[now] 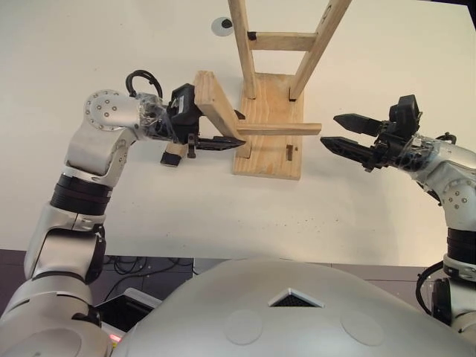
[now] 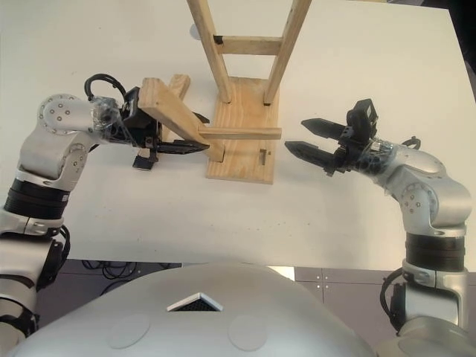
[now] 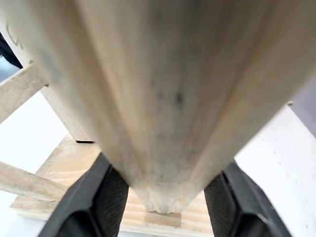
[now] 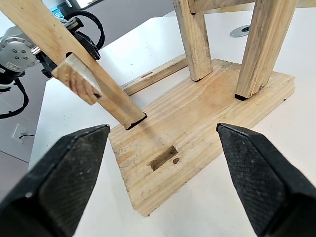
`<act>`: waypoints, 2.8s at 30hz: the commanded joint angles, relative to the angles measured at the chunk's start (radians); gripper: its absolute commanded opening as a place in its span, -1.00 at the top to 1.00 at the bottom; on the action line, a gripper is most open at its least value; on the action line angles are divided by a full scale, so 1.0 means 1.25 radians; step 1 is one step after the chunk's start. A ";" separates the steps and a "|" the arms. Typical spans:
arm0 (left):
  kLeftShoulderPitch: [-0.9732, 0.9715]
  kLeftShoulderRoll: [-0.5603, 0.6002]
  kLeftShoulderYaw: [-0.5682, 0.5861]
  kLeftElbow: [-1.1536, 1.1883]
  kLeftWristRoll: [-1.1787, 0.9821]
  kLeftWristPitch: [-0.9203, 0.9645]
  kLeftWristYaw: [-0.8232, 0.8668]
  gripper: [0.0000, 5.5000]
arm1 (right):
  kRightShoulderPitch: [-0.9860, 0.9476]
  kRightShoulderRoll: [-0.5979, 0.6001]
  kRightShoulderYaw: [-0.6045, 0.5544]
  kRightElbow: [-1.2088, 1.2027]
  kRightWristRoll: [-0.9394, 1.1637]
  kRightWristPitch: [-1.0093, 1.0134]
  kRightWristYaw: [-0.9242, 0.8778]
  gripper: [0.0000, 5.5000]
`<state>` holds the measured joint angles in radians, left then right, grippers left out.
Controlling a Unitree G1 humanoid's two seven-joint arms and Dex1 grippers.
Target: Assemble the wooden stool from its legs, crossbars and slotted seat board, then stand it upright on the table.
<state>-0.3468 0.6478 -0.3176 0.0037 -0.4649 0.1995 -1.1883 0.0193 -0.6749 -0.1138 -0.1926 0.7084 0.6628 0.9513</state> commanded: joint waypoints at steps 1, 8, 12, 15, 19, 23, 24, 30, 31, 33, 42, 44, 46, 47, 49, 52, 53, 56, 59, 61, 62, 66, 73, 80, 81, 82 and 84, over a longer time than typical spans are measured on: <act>0.030 0.021 -0.051 -0.030 0.048 0.178 0.037 0.04 | 0.002 0.025 0.006 -0.008 -0.013 -0.016 -0.018 -0.45; 0.086 0.083 0.020 -0.129 0.081 0.197 0.066 -0.35 | 0.007 0.024 0.005 -0.009 -0.020 -0.023 -0.015 -0.45; 0.184 0.145 0.099 -0.157 0.115 0.171 0.108 -0.55 | 0.019 0.014 -0.006 -0.013 -0.022 -0.026 -0.011 -0.45; 0.212 0.079 0.180 -0.111 0.159 0.137 0.267 -0.55 | 0.024 0.018 -0.003 -0.012 -0.034 -0.033 -0.016 -0.45; 0.250 -0.053 0.269 -0.105 0.170 0.213 0.504 -0.55 | 0.022 0.029 0.003 -0.018 -0.041 -0.033 -0.021 -0.45; 0.289 -0.136 0.293 -0.153 0.121 0.322 0.580 -0.55 | 0.013 0.030 0.006 -0.015 -0.044 -0.032 -0.020 -0.45; 0.294 -0.151 0.299 -0.164 0.108 0.349 0.591 -0.55 | 0.011 0.030 0.007 -0.013 -0.046 -0.033 -0.021 -0.45; 0.311 -0.152 0.273 -0.186 0.133 0.446 0.635 -0.55 | 0.016 0.040 0.016 -0.017 -0.052 -0.034 -0.034 -0.45; 0.315 -0.142 0.260 -0.179 0.154 0.447 0.639 -0.48 | 0.013 0.047 0.012 -0.013 -0.046 -0.032 -0.041 -0.45; 0.318 -0.131 0.245 -0.165 0.176 0.450 0.637 -0.37 | 0.009 0.055 0.001 -0.001 -0.037 -0.030 -0.053 -0.45; 0.279 -0.115 0.255 -0.122 0.186 0.442 0.607 0.11 | -0.047 0.103 -0.103 0.040 0.067 0.017 -0.125 -0.45; 0.274 -0.114 0.256 -0.113 0.187 0.436 0.602 0.22 | -0.077 0.109 -0.135 0.058 0.093 0.036 -0.151 -0.45; 0.270 -0.114 0.258 -0.108 0.187 0.427 0.601 0.27 | -0.102 0.108 -0.161 0.075 0.111 0.047 -0.174 -0.45; 0.267 -0.113 0.261 -0.104 0.188 0.421 0.601 0.27 | -0.112 0.105 -0.171 0.084 0.114 0.048 -0.182 -0.45; 0.236 -0.127 0.299 -0.087 0.176 0.348 0.599 0.27 | -0.150 0.095 -0.200 0.112 0.118 0.043 -0.200 -0.45; 0.093 -0.128 0.415 -0.042 0.091 0.212 0.554 0.27 | -0.214 0.082 -0.244 0.091 0.181 0.067 -0.212 -0.45; 0.031 -0.120 0.456 -0.029 0.041 0.182 0.514 0.27 | -0.240 0.086 -0.257 0.072 0.224 0.082 -0.214 -0.45; -0.123 -0.092 0.538 -0.018 -0.205 0.273 0.334 0.27 | -0.345 0.142 -0.319 0.058 0.494 0.142 -0.261 -0.45; -0.214 -0.109 0.522 -0.011 -0.362 0.389 0.251 0.27 | -0.417 0.193 -0.245 0.022 0.550 0.152 -0.279 -0.45; -0.243 -0.141 0.478 -0.005 -0.378 0.410 0.234 0.27 | -0.464 0.229 -0.198 0.033 0.537 0.139 -0.286 -0.45; -0.246 -0.161 0.454 -0.002 -0.379 0.415 0.224 0.27 | -0.479 0.242 -0.164 0.050 0.493 0.120 -0.271 -0.45; -0.255 -0.207 0.403 0.013 -0.387 0.429 0.193 0.27 | -0.521 0.293 -0.085 0.117 0.409 0.087 -0.227 -0.45; -0.275 -0.230 0.387 0.066 -0.419 0.461 0.129 0.27 | -0.608 0.334 -0.044 0.280 0.328 0.064 -0.132 -0.45; -0.276 -0.232 0.365 0.112 -0.368 0.432 0.096 0.27 | -0.645 0.331 -0.049 0.302 0.316 0.088 -0.086 -0.45; -0.271 -0.231 0.360 0.107 -0.363 0.433 0.090 0.27 | -0.648 0.334 -0.049 0.301 0.313 0.088 -0.088 -0.45; -0.268 -0.230 0.356 0.106 -0.358 0.434 0.083 0.27 | -0.650 0.335 -0.048 0.301 0.310 0.089 -0.089 -0.45; -0.266 -0.229 0.352 0.109 -0.350 0.436 0.074 0.27 | -0.656 0.337 -0.049 0.304 0.309 0.092 -0.089 -0.45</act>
<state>-0.6741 0.3531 0.1268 0.1460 -0.9207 0.7546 -1.0817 -0.7665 -0.2769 -0.1674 0.1862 1.1007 0.7659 0.8454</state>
